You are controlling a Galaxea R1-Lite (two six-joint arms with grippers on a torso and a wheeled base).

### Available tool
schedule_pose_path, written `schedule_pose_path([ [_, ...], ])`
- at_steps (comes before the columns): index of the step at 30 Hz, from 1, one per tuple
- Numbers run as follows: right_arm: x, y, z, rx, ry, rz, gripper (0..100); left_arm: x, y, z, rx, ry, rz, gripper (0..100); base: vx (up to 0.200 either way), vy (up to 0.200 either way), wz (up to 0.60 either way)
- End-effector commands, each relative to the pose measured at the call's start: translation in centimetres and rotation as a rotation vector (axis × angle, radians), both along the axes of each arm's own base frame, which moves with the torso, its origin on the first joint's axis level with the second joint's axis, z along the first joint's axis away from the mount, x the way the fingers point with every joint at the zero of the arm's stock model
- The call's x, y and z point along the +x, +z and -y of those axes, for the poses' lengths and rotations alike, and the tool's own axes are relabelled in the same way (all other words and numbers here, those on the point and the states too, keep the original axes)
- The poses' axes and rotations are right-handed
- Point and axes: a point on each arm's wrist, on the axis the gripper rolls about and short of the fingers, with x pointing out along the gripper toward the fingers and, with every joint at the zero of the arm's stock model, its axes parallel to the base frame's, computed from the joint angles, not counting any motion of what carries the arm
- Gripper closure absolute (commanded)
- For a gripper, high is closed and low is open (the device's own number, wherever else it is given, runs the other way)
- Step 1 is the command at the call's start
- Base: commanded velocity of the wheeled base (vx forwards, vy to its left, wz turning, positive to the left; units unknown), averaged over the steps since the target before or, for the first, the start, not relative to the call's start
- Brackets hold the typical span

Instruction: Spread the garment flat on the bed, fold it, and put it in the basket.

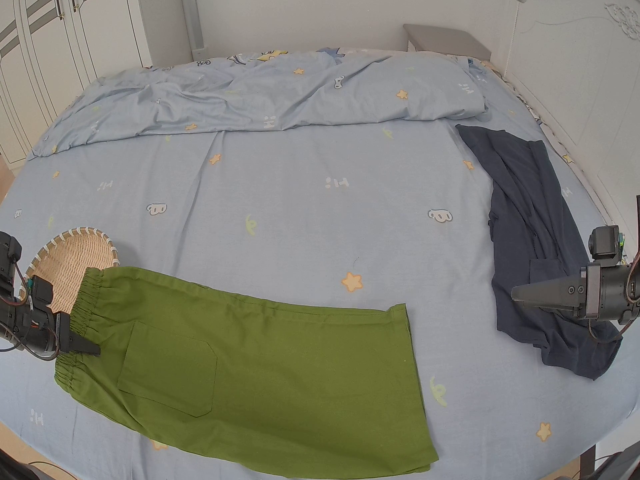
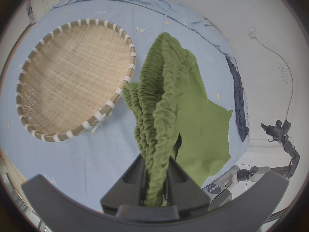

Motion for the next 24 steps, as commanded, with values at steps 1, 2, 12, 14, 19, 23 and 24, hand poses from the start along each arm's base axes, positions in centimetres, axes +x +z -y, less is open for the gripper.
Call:
schedule_pose_path([
  [1, -0.6, 0.0, -0.6, 0.0, 0.031, 0.003, 0, -1.0, 1.8, 1.5, 0.029, -0.033, 0.054, 100, 0.0, 0.0, 0.0],
  [2, -0.6, -0.1, -0.6, 0.001, 0.034, 0.0, 0, -1.0, 2.1, 2.6, 0.018, -0.066, 0.055, 100, 0.0, 0.0, 0.0],
  [12, -0.8, -0.2, -0.9, 0.0, 0.053, -0.004, 0, -1.8, 6.8, 12.2, 0.055, -0.158, 0.119, 100, 0.0, 0.0, 0.0],
  [14, -0.7, -0.3, -0.9, -0.001, 0.053, -0.008, 0, -1.8, 7.5, 13.8, 0.055, -0.161, 0.131, 100, 0.0, 0.0, 0.0],
  [19, -0.7, -0.3, -0.9, -0.002, 0.05, -0.01, 0, -0.8, 7.4, 18.3, 0.119, -0.23, 0.129, 100, 0.0, 0.0, 0.0],
  [23, -0.6, -0.4, -0.9, -0.003, 0.051, -0.013, 0, -1.2, 7.7, 20.6, 0.117, -0.272, 0.138, 100, 0.0, 0.0, 0.0],
  [24, -0.6, -0.4, -0.9, -0.003, 0.051, -0.013, 0, -1.4, 7.7, 21.0, 0.114, -0.284, 0.143, 100, 0.0, 0.0, 0.0],
])
